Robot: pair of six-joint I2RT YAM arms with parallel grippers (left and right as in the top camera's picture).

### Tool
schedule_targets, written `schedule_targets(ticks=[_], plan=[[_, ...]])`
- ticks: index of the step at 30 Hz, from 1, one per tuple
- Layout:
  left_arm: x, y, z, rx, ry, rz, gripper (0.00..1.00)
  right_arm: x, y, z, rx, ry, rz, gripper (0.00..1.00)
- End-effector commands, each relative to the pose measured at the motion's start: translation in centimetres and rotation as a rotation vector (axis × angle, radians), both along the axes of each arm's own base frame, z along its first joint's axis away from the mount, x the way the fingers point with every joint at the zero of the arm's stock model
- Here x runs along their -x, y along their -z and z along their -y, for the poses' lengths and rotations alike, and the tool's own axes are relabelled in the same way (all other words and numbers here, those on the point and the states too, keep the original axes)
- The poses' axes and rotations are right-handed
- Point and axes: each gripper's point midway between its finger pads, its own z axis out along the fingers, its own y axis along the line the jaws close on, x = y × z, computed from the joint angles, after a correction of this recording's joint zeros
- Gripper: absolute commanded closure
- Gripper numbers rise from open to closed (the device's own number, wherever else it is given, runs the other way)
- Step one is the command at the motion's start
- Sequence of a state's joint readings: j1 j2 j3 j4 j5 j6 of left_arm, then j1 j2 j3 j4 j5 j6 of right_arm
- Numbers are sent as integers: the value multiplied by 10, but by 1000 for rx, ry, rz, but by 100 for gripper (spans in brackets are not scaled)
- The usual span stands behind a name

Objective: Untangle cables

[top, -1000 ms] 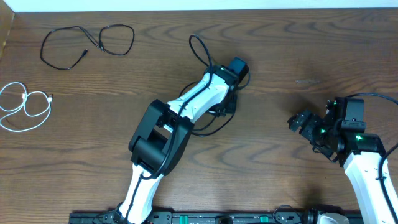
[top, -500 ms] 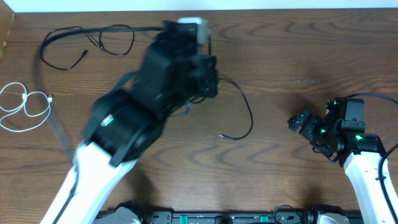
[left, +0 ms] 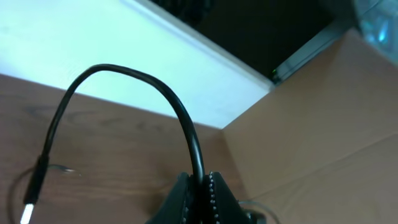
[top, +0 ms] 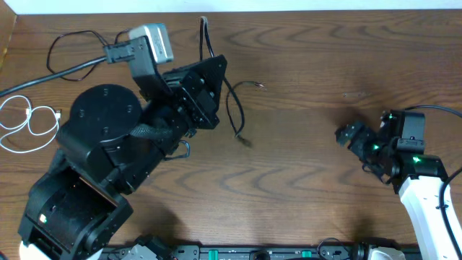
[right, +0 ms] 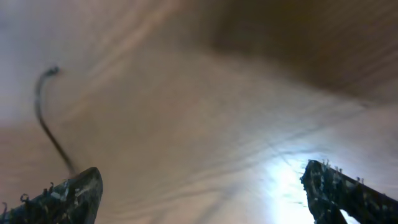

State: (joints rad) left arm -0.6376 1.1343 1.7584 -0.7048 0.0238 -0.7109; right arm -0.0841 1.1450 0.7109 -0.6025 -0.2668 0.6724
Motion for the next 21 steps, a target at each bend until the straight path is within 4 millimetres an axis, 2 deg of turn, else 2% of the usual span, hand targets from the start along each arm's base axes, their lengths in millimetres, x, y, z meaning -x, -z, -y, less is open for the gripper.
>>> schedule_targets(ticks=[1,3,5,6,8,12,14,16,18,19,21], plan=[[-3,-4,-7,45,-48,-11,93,-7,-12,-9,-124,80,12,1],[-6,-4,-12,47,-83,-10,93,-14,-22,-19,-171,42,59,1],[-9,-4,-17,77,-118,-27,93,-19,-53,-65,-308,-251,205,1],[-9,-5,-17,106,-127,-44,93,-14,-74,-93,-371,-434,302,1],[-11,-6,-16,192,-146,-90,93,-4,-83,-124,-401,-568,335,1],[-17,2,-14,329,-185,-205,93,3,-67,-144,-298,-601,298,1],[-19,11,-12,392,-209,-283,93,11,-68,-158,-278,-686,324,1],[-21,21,-11,449,-237,-360,93,11,-77,-170,-220,-821,442,1],[-21,28,-10,481,-258,-411,92,19,-95,-189,-212,-998,597,1],[-22,30,-10,485,-262,-420,93,29,-111,-203,-222,-1126,724,1],[-24,32,-8,511,-271,-441,93,30,-125,-215,-188,-1194,846,1]])
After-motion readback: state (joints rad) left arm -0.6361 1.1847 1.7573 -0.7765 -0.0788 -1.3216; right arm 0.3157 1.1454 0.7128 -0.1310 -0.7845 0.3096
